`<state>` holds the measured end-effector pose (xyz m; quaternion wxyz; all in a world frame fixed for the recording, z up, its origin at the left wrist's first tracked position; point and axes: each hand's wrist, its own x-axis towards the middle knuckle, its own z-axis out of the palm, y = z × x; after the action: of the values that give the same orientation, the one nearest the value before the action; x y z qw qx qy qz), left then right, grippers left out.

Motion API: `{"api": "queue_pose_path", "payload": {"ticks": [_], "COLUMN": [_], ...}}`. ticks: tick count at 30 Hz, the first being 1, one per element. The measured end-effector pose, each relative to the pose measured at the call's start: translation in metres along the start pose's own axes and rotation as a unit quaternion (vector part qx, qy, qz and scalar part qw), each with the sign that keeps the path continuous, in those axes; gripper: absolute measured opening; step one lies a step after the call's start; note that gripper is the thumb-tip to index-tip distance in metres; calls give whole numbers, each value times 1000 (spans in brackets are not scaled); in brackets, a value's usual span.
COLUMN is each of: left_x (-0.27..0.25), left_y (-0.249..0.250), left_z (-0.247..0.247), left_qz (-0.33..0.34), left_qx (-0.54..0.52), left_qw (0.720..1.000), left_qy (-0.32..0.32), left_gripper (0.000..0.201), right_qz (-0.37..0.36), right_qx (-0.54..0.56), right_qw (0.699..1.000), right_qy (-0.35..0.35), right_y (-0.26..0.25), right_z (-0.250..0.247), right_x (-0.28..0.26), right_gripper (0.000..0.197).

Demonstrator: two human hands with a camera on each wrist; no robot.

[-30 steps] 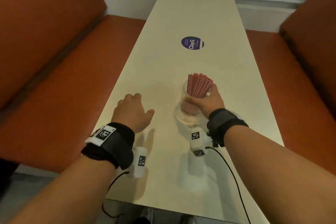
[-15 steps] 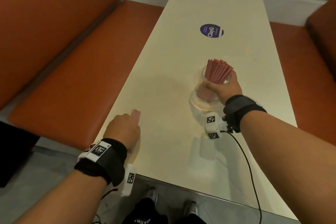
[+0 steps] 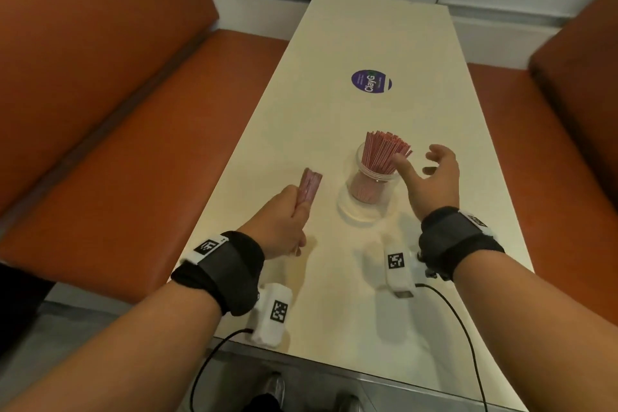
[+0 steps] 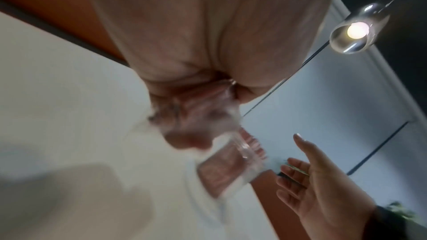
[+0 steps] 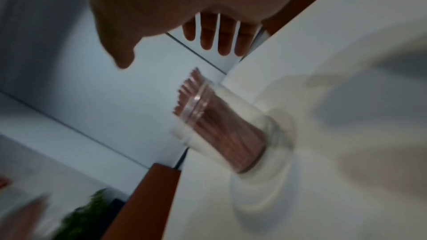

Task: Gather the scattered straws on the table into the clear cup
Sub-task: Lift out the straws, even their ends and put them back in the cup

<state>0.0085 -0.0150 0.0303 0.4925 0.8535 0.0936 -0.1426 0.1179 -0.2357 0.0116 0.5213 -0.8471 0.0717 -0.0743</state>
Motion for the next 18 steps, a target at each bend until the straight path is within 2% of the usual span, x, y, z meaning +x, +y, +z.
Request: {"api": "queue_pose_path", "payload": {"ticks": [1, 2, 3, 5, 6, 7, 10, 14, 18], "left_x": [2, 4, 7, 12, 14, 17, 19, 12, 12], "left_y": [10, 21, 30, 47, 54, 59, 65, 45, 47], "left_z": [4, 9, 16, 28, 34, 38, 43, 44, 49], "left_qz": [24, 42, 55, 76, 87, 98, 120, 65, 81], "left_qx": [-28, -53, -77, -117, -132, -140, -145, -195, -203], "left_qw": [999, 998, 995, 989, 984, 981, 975, 962, 962], "left_qy": [-4, -11, -23, -57, -77, -92, -117, -182, -166], "left_gripper": [15, 15, 15, 16, 18, 21, 23, 14, 19], "right_qz": [-14, -15, -3, 37, 47, 52, 57, 64, 40], "right_qx": [9, 31, 66, 125, 139, 160, 236, 242, 221], "right_qw": [1000, 999, 995, 959, 940, 927, 910, 918, 917], "right_qy": [16, -11, -77, -250, -308, -334, -336, -307, -331], "right_y": [-4, -9, -15, -26, -31, -36, -47, -47, -45], "right_z": [-5, -9, -10, -9, -8, -8, -13, -26, -23], "right_x": [-8, -17, -25, -40, -45, -49, -51, -39, -48], "right_gripper": [65, 55, 52, 55, 56, 54, 43, 38, 40]}}
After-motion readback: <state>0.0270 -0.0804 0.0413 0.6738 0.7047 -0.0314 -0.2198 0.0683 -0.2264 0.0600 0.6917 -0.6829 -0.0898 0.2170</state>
